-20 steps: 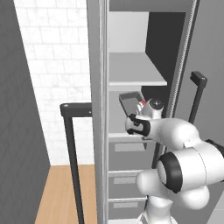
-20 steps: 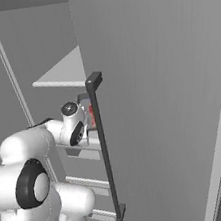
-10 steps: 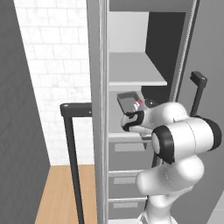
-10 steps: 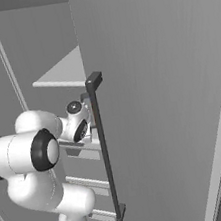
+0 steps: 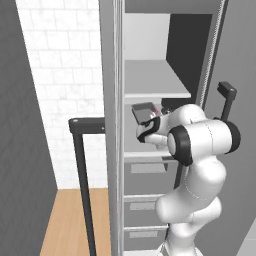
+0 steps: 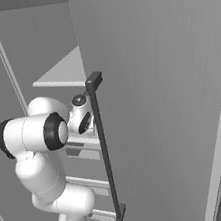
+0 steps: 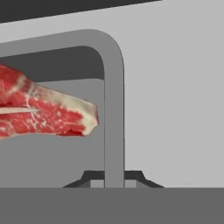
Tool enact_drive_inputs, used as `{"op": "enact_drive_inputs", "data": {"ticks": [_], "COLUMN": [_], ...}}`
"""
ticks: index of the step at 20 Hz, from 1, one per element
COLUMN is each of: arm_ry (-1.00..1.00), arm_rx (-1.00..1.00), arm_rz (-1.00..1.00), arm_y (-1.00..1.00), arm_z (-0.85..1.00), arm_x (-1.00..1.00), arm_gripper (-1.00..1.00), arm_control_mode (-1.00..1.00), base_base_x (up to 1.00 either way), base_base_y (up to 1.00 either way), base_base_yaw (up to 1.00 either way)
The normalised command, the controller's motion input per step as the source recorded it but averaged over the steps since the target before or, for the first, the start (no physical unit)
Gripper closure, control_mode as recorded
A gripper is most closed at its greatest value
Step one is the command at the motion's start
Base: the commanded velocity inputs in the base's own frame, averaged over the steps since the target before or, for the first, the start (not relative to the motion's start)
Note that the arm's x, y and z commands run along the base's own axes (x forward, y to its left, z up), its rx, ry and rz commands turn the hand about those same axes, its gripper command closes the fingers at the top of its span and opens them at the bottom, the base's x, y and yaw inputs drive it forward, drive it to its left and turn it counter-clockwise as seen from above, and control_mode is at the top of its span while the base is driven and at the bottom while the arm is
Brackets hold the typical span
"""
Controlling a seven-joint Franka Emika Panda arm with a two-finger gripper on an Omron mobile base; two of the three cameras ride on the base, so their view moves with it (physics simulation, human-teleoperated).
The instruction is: Take the meat container that has the steak and place it on the second highest rack of the freezer. Then take the vegetable container that has the avocado and bell pepper and place it on the highest rack of the freezer.
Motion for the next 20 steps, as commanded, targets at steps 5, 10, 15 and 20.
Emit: {"op": "enact_drive_inputs", "data": {"ticks": [5, 10, 15, 20], "arm_ry": [-0.02, -0.01, 0.00, 0.00], "arm_rx": [0.00, 0.00, 0.00, 0.00], "arm_rz": [0.00, 0.00, 0.00, 0.00], "arm_y": [0.00, 0.01, 0.00, 0.00], "arm_z": [-0.43, -0.15, 0.00, 0.00], "arm_x": [0.19, 0.04, 0.00, 0.00], "arm_gripper": [1.00, 1.00, 1.00, -1.00], "arm_control_mode": [-1.00, -1.00, -1.00, -1.00], "base_base_x": [0.00, 0.00, 0.00, 0.00], "base_base_y": [0.00, 0.00, 0.00, 0.00], "base_base_yaw": [0.00, 0.00, 0.00, 0.00]}}
